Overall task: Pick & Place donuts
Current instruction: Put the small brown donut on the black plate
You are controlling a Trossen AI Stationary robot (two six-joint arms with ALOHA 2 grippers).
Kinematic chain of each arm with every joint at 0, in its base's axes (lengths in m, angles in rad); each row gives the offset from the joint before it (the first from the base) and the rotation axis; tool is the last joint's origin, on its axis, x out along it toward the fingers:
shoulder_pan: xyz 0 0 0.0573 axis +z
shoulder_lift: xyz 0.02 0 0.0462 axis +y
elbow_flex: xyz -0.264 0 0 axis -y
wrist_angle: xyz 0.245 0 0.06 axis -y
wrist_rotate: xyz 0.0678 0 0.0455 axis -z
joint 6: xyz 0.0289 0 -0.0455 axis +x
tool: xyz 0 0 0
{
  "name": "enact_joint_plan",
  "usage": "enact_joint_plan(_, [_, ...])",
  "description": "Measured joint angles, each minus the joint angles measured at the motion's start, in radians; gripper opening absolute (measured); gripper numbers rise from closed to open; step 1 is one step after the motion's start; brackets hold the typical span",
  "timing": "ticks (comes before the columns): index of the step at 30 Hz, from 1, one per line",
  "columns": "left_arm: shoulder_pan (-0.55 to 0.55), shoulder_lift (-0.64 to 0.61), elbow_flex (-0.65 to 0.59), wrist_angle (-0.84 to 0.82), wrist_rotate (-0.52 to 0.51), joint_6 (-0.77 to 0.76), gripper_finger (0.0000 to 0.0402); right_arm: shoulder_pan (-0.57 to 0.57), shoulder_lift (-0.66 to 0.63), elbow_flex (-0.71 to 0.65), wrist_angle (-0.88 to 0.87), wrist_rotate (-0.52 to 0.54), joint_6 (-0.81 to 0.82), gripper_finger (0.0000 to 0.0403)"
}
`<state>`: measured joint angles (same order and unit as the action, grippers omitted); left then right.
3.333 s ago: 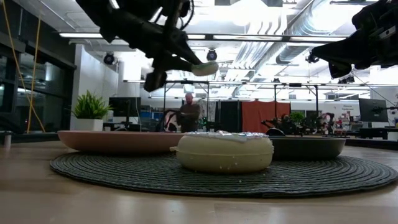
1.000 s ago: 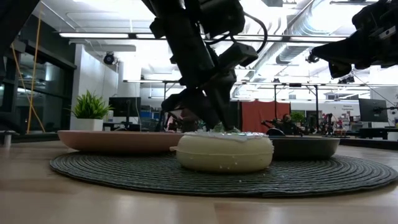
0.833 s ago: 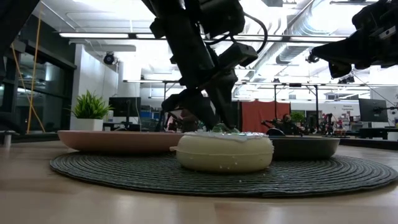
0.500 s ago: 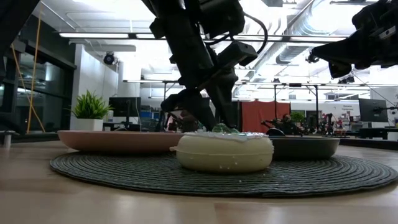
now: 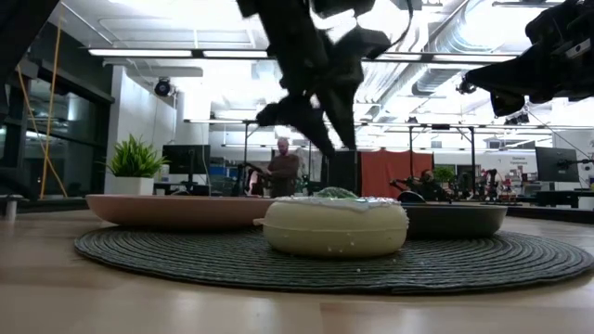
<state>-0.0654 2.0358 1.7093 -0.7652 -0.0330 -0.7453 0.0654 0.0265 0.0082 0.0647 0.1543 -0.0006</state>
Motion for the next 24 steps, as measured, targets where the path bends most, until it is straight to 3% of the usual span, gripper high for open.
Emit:
enact_joint_plan(8, [0.0, 0.0, 0.197, -0.25, -0.219, 0.035, 0.0132, 0.0, 0.0, 0.0, 0.0, 0.0, 0.0, 0.0])
enact_joint_plan(12, [0.008, 0.0, 0.269, -0.293, -0.309, 0.042, 0.0132, 0.0, 0.0, 0.0, 0.0, 0.0, 0.0, 0.0])
enact_joint_plan(24, [0.175, 0.0, 0.297, -0.364, -0.246, 0.045, 0.0132, 0.0, 0.0, 0.0, 0.0, 0.0, 0.0, 0.0])
